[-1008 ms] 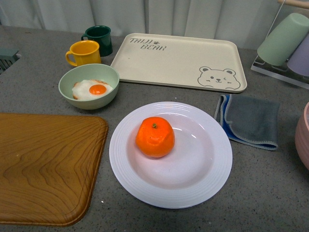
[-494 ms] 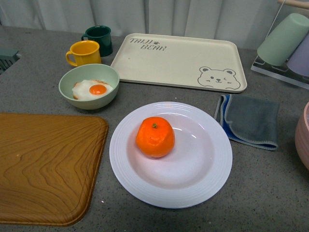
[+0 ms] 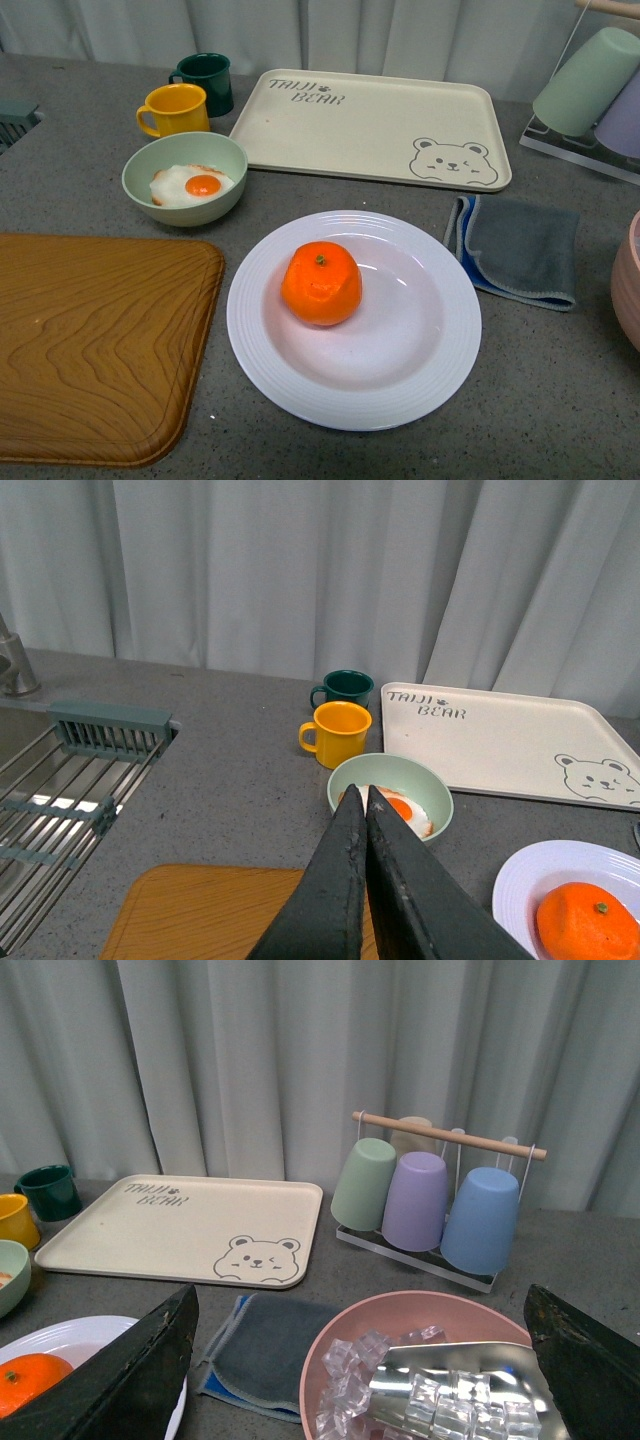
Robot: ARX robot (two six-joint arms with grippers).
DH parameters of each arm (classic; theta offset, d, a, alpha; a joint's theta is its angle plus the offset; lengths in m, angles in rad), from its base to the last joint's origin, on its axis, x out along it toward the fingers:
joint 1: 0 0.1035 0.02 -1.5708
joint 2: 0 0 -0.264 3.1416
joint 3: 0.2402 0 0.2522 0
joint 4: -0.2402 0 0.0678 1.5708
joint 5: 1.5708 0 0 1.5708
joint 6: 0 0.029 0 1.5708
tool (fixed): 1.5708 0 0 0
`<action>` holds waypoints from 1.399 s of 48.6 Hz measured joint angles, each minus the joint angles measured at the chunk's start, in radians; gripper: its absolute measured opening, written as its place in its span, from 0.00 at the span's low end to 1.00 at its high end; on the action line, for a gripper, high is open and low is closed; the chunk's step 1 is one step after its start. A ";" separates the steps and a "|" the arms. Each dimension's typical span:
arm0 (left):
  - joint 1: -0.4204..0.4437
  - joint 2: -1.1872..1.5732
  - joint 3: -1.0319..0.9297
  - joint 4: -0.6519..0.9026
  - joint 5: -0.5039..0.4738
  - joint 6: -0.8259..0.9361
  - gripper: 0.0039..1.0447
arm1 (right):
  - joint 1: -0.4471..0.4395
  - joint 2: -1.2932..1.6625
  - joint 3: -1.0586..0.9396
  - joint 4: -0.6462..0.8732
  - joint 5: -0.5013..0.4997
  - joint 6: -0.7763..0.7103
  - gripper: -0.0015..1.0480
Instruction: Place orange and plate with both arms
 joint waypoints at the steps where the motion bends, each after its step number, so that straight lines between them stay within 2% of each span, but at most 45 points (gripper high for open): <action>1: 0.000 -0.009 0.000 -0.009 0.000 0.000 0.03 | 0.000 0.000 0.000 0.000 0.000 0.000 0.91; 27: 0.000 -0.219 0.000 -0.217 0.000 0.000 0.03 | 0.000 0.000 0.000 0.000 0.000 0.000 0.91; 32: 0.000 -0.368 0.000 -0.388 0.002 0.000 0.03 | 0.000 0.000 0.000 0.000 0.000 0.000 0.91; 41: 0.000 -0.391 0.000 -0.396 0.002 -0.001 0.04 | 0.000 0.000 0.000 0.000 0.000 0.000 0.91; 54: 0.000 -0.392 0.000 -0.396 0.002 0.000 0.45 | 0.000 0.000 0.000 0.000 0.000 0.000 0.91; 68: 0.000 -0.392 0.000 -0.396 0.002 0.000 0.95 | 0.000 0.000 0.000 0.000 0.000 0.000 0.91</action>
